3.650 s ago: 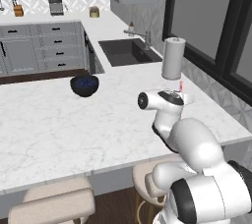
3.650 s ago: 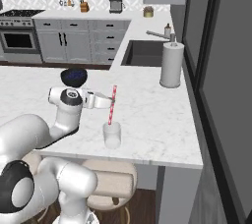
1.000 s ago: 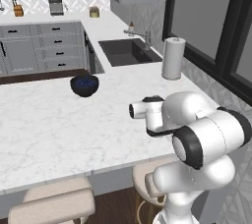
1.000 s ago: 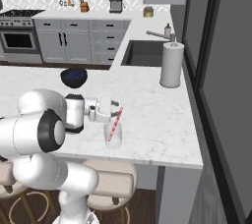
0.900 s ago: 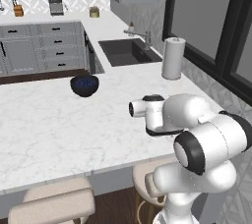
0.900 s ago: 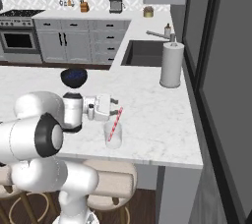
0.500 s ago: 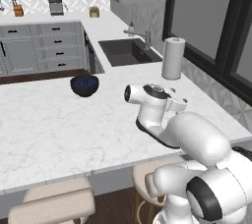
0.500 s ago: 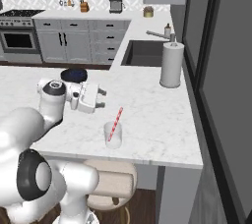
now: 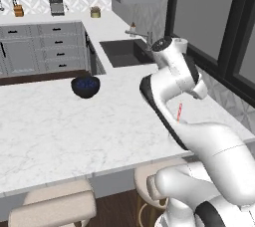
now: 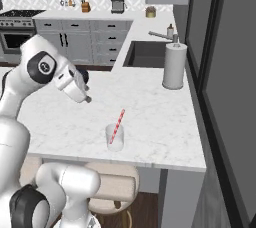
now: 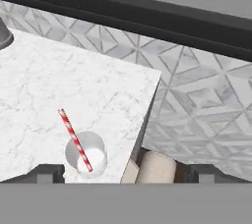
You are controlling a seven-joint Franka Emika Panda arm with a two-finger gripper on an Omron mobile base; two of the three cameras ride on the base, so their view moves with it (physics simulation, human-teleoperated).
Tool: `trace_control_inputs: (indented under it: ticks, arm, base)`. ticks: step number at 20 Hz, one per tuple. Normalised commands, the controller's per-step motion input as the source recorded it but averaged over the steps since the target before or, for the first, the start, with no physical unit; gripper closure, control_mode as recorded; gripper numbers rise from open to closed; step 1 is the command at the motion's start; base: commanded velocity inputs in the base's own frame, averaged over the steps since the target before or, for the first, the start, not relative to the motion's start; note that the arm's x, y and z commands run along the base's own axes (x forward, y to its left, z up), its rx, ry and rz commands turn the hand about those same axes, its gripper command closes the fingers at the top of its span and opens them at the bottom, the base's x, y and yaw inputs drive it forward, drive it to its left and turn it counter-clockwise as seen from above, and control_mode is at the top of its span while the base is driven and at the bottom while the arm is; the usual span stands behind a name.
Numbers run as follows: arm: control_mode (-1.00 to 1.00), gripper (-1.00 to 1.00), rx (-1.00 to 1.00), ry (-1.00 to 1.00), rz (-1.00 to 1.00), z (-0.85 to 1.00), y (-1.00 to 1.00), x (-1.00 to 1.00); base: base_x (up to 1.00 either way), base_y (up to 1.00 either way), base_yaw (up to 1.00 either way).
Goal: Take a straw from the drawer in front and place it inside the glass cup on the dining counter.
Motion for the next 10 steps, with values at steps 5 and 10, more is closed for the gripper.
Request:
trace_control_inputs:
  ticks: [5,10]
  arm:
    - [-1.00,-1.00,0.54,0.24,0.30,0.08,0.10,-0.78]
    - [-1.00,-1.00,0.36,0.14,0.33,-0.17,0.09,-0.83]
  base:
    - [0.00,0.00,0.00]
    - [0.00,0.00,0.00]
